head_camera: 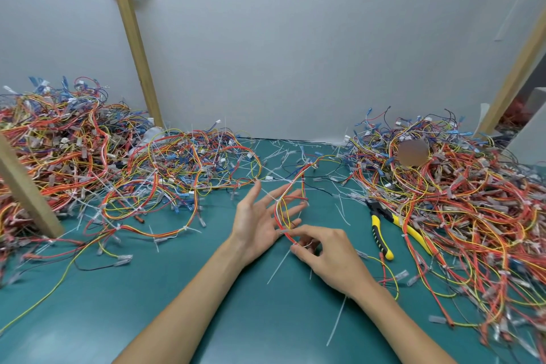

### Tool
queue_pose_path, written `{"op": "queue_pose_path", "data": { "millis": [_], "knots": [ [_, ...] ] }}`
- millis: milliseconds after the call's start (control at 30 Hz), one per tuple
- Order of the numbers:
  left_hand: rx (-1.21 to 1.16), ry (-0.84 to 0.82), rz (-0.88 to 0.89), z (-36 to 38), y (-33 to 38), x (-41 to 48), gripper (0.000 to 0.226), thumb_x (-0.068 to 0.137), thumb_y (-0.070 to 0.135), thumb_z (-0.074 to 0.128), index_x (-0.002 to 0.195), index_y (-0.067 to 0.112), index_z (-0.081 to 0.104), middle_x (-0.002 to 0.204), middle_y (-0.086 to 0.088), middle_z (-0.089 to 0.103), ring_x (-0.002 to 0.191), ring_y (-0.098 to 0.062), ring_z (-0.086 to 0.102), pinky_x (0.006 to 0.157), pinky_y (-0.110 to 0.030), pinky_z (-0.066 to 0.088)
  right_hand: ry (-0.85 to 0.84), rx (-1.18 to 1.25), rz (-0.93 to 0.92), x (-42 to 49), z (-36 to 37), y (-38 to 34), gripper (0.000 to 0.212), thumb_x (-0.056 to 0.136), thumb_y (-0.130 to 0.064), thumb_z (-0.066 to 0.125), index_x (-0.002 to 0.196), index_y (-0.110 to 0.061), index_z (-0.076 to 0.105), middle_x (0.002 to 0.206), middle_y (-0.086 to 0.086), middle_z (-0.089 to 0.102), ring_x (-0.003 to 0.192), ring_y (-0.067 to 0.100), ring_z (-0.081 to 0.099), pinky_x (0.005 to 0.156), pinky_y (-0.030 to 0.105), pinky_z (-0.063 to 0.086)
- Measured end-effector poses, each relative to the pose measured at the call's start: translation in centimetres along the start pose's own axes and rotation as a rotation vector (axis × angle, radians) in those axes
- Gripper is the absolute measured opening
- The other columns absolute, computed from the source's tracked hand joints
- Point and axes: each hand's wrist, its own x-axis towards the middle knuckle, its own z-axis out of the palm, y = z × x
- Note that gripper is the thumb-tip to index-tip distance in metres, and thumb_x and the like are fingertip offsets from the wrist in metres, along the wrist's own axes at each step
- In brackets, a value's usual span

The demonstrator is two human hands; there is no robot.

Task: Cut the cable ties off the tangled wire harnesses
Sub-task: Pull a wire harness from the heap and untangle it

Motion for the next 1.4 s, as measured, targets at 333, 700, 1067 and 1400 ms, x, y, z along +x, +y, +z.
{"op": "queue_pose_path", "data": {
  "millis": [333,700,1067,1400],
  "knots": [
    [0.024,-0.007,0.014,0.3,0.09,-0.26,0.062,0.087,0.056,0.048,0.13,0.012,0.055,0.132,-0.021,0.06,0.122,-0.038,0.058,0.094,-0.046,0.045,0.0,-0.002,-0.019,0.09,0.09,0.14,0.024,0.086,-0.03,0.072,0.109,-0.037,0.074,0.082,-0.011,0.07,0.071,0.004,0.06,0.081,0.032,0.051],
    [0.055,0.019,0.016,0.28,0.17,-0.4,0.063,0.091,0.056,0.044,0.136,0.012,0.053,0.132,-0.023,0.059,0.123,-0.035,0.058,0.107,-0.047,0.039,0.008,0.027,-0.024,0.09,0.09,0.17,0.026,0.086,-0.027,0.071,0.108,-0.04,0.07,0.079,-0.012,0.066,0.069,0.007,0.06,0.078,0.033,0.052],
    [0.086,0.014,0.045,0.02,0.24,-0.27,0.062,0.09,0.058,0.044,0.135,0.017,0.055,0.133,-0.018,0.06,0.124,-0.032,0.057,0.111,-0.046,0.033,0.236,0.054,0.096,0.36,0.24,0.56,0.03,0.071,-0.045,0.083,0.072,-0.029,0.058,0.059,-0.02,0.057,0.055,0.006,0.051,0.059,0.025,0.043],
    [0.068,-0.004,0.036,0.01,0.47,-0.36,0.071,0.088,0.062,0.04,0.137,0.012,0.052,0.133,-0.02,0.059,0.125,-0.03,0.057,0.111,-0.043,0.032,0.153,0.194,0.17,0.17,0.34,0.25,0.03,0.076,-0.048,0.079,0.065,-0.025,0.063,0.046,-0.004,0.059,0.039,0.005,0.048,0.052,0.02,0.043]
  ]
}}
